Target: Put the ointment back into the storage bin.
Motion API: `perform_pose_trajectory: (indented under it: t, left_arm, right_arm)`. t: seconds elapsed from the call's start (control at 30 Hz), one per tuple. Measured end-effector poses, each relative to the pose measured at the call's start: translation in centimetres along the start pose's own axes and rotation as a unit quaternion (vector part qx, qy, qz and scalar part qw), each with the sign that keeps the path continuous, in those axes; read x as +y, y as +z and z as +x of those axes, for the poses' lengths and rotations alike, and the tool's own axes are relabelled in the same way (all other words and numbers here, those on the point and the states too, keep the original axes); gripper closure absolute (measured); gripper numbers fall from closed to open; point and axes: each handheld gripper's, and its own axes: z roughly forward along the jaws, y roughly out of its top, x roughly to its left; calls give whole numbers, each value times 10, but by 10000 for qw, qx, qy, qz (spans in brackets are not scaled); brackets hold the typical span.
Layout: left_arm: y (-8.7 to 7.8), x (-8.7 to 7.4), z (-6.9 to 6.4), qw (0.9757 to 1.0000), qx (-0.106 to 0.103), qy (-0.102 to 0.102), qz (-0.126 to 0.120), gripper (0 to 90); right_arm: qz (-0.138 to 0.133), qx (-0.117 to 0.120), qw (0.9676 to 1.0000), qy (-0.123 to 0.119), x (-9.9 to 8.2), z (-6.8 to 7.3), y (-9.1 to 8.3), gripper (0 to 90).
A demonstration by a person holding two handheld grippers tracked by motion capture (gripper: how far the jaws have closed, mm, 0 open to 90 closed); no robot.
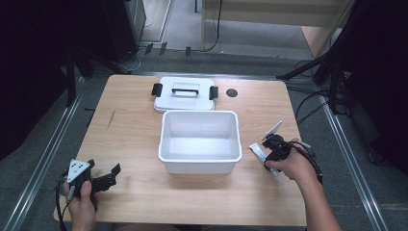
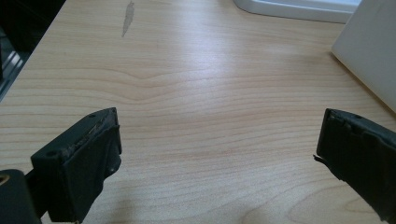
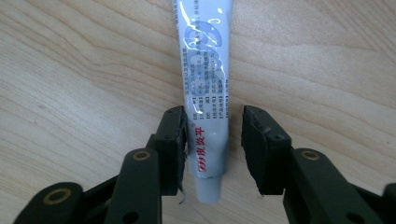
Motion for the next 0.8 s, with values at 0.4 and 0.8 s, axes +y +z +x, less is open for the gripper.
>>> perform_pose_trajectory:
  t: [0.4, 0.8]
  left_arm:
    - [0, 0, 0, 10000, -12, -15, 16, 6]
    - [0, 0, 0, 10000, -15, -12, 34, 6]
  right_arm:
    - [97, 28, 9999, -75, 4, 1, 3, 722]
    - [-105, -27, 9999, 106, 6, -1, -13, 728]
